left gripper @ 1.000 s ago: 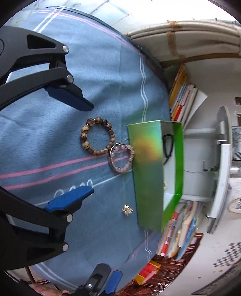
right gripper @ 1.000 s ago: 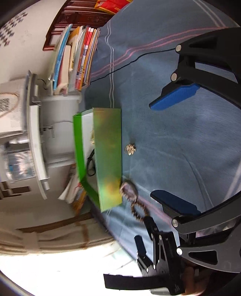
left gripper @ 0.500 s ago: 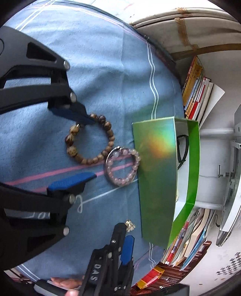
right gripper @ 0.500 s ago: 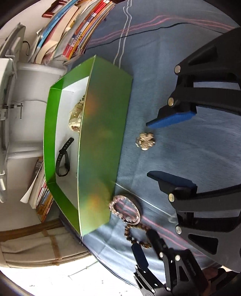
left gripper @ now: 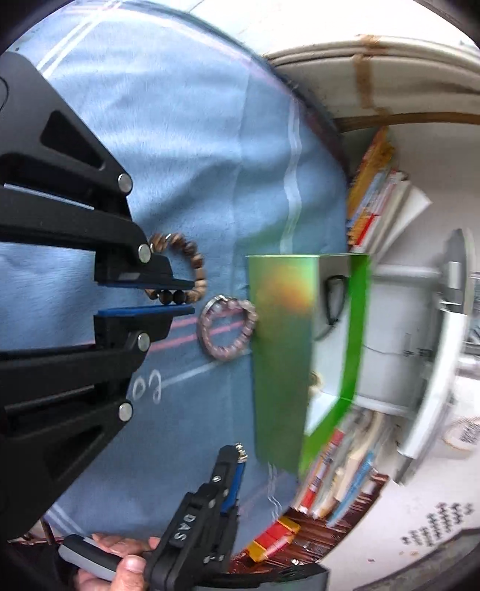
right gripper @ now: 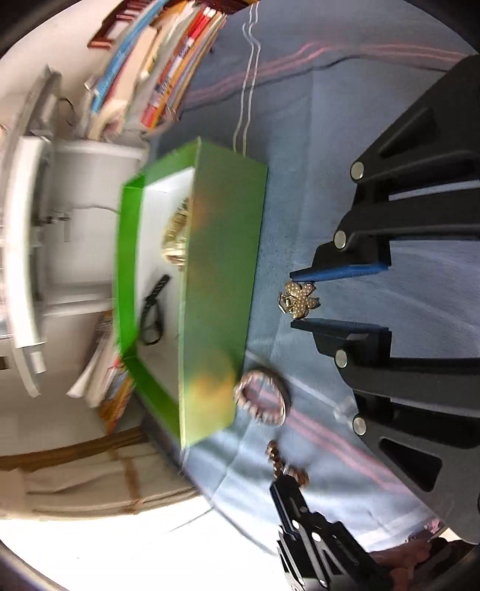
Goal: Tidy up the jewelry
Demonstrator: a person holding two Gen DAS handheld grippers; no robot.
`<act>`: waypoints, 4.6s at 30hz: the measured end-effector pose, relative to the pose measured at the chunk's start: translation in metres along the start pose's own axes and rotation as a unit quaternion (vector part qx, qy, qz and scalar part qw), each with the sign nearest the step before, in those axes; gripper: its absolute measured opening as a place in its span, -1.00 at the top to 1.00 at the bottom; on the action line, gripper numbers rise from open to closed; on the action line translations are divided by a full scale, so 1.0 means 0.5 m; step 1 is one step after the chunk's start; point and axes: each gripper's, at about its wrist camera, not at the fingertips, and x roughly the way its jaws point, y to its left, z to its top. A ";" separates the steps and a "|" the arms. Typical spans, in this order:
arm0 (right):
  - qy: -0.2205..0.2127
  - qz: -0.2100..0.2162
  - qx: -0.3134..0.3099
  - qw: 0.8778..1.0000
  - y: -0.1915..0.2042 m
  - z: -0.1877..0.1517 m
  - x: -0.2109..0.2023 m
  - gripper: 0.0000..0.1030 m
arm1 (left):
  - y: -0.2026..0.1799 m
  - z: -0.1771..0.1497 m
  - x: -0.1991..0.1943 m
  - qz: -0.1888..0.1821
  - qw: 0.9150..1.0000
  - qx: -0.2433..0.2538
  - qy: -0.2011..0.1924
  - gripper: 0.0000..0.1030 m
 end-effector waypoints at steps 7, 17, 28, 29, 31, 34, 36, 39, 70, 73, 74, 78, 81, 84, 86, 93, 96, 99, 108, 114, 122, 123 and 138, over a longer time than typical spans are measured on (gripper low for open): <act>-0.068 0.004 0.010 0.998 0.009 -0.060 -0.180 0.61 | -0.048 -0.006 -0.128 -0.017 0.999 0.010 -0.044 0.85; -0.096 -0.002 0.023 0.995 0.008 -0.136 -0.269 0.61 | -0.113 -0.030 -0.193 -0.029 0.997 0.030 -0.058 0.85; -0.104 0.001 0.025 0.994 0.010 -0.147 -0.283 0.61 | -0.125 -0.049 -0.202 -0.030 0.998 0.038 -0.050 0.85; -0.104 0.000 0.026 0.994 0.011 -0.148 -0.283 0.61 | -0.124 -0.048 -0.201 -0.029 0.998 0.038 -0.049 0.85; -0.103 -0.001 0.027 0.994 0.010 -0.150 -0.283 0.61 | -0.123 -0.047 -0.200 -0.029 0.998 0.037 -0.048 0.85; -0.103 0.000 0.029 0.994 0.008 -0.150 -0.284 0.61 | -0.125 -0.047 -0.198 -0.029 0.998 0.037 -0.046 0.85; -0.103 -0.001 0.028 0.994 0.008 -0.150 -0.283 0.61 | -0.127 -0.048 -0.194 -0.029 0.998 0.038 -0.043 0.85; -0.100 0.000 0.030 0.995 0.006 -0.149 -0.280 0.61 | -0.128 -0.049 -0.189 -0.029 0.998 0.040 -0.040 0.85; -0.061 -0.037 0.041 0.997 -0.159 0.282 0.131 0.61 | -0.056 0.391 0.214 0.039 0.999 0.038 0.000 0.84; -0.051 -0.047 0.045 0.997 -0.176 0.299 0.176 0.58 | -0.040 0.397 0.254 0.042 0.999 0.031 0.012 0.84; -0.048 -0.048 0.048 0.997 -0.181 0.302 0.186 0.42 | -0.033 0.397 0.271 0.044 0.998 0.028 0.019 0.82; -0.080 -0.032 0.067 0.994 -0.184 0.291 0.138 0.04 | -0.019 0.391 0.256 0.065 0.997 0.028 -0.020 -0.43; -0.128 -0.017 0.069 0.989 -0.169 0.262 0.028 0.00 | -0.015 0.375 0.155 0.066 0.994 0.033 -0.078 -0.51; -0.174 0.003 0.060 0.983 -0.139 0.205 -0.101 -0.10 | 0.007 0.327 0.007 0.042 0.988 0.004 -0.145 -0.79; -0.201 0.004 0.052 0.978 -0.109 0.147 -0.182 -0.22 | 0.016 0.279 -0.064 0.034 0.985 -0.009 -0.169 -0.83; -0.185 -0.004 0.036 0.982 -0.021 -0.016 -0.270 -0.23 | 0.009 0.069 -0.176 0.058 0.988 -0.019 -0.141 -0.84; -0.155 0.006 0.040 0.987 -0.002 -0.068 -0.253 -0.23 | 0.003 -0.002 -0.176 0.045 0.992 -0.028 -0.113 -0.84; -0.127 0.015 0.045 0.991 0.007 -0.099 -0.238 -0.23 | -0.013 -0.045 -0.166 0.048 0.994 -0.011 -0.093 -0.84; -0.122 0.028 0.041 0.991 0.031 -0.092 -0.244 -0.23 | -0.018 -0.046 -0.196 0.034 0.994 -0.005 -0.105 -0.84; -0.086 0.055 0.016 0.995 0.072 -0.030 -0.166 0.12 | 0.008 -0.046 -0.199 0.037 0.993 -0.022 -0.111 -0.84; 0.000 0.080 -0.011 0.997 0.168 0.065 0.046 0.59 | 0.090 -0.042 -0.188 0.052 0.991 -0.061 -0.108 -0.84; 0.012 0.076 -0.010 0.997 0.178 0.072 0.076 0.61 | 0.103 -0.043 -0.182 0.053 0.991 -0.066 -0.105 -0.84; 0.052 0.043 0.033 0.997 0.183 0.084 0.196 0.80 | 0.194 -0.036 -0.125 0.050 0.992 -0.087 -0.081 -0.84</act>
